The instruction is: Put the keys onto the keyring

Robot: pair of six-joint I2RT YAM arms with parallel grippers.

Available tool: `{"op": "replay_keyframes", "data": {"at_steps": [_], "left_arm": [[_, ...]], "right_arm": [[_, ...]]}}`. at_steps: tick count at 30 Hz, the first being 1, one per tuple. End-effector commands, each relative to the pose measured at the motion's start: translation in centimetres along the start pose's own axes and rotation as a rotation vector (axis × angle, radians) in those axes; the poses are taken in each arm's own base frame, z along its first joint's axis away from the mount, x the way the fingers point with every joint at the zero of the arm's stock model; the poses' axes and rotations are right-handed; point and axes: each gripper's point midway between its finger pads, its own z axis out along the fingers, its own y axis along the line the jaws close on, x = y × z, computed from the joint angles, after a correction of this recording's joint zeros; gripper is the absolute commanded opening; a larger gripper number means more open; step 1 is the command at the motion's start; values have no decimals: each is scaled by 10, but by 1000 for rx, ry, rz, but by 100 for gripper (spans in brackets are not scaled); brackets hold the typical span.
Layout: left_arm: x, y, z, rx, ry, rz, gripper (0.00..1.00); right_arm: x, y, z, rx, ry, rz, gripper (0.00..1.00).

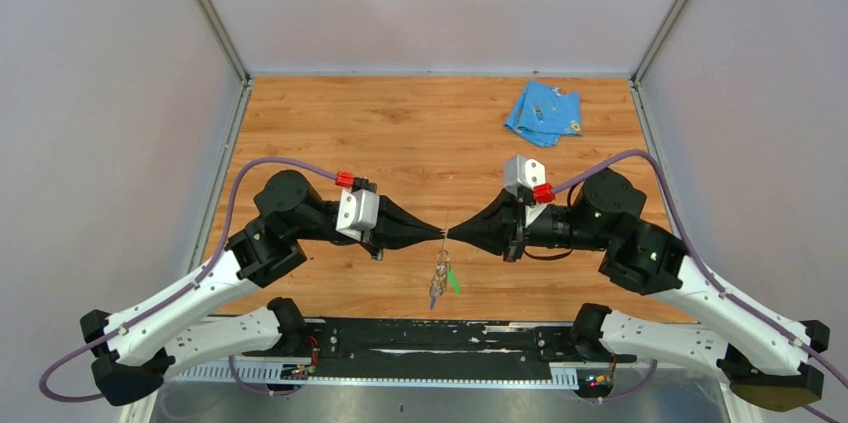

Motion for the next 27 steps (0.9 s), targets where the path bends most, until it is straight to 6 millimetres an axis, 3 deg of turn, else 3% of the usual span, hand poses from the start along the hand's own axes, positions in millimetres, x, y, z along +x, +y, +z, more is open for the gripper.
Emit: {"op": "replay_keyframes", "data": {"at_steps": [1,6,7,9,10,11,13,18,20,23,26,27], "left_arm": [[-2,-21,-5,113,-25,75,0],[2,-23,-5,131,-11,75,0],[3,-24,-5,131,-7,70,3],[6,-22,-6,117,9,58,19],[9,-21,-8,108,28,57,21],[14,-20,-9,106,52,61,21],[19,-19,-10,93,71,51,1],[41,-10,-16,43,141,83,0],[48,-11,-21,62,174,101,0],[67,-9,-43,80,303,234,0],[80,31,-74,-78,421,280,0],[82,45,-84,-138,441,268,4]], "right_arm": [[-30,7,-10,-9,-44,25,0],[-20,6,-2,-16,44,87,1],[-17,5,-1,-14,66,98,0],[-10,3,1,-10,109,106,1],[-9,2,1,-8,122,107,0],[-8,2,1,-5,130,107,1],[-9,1,0,-4,133,107,0],[8,-6,-1,42,169,116,1],[31,-16,-6,100,212,103,4],[91,-24,-10,144,315,108,38],[151,-31,-5,176,409,126,54],[166,-35,0,183,426,110,59]]}}
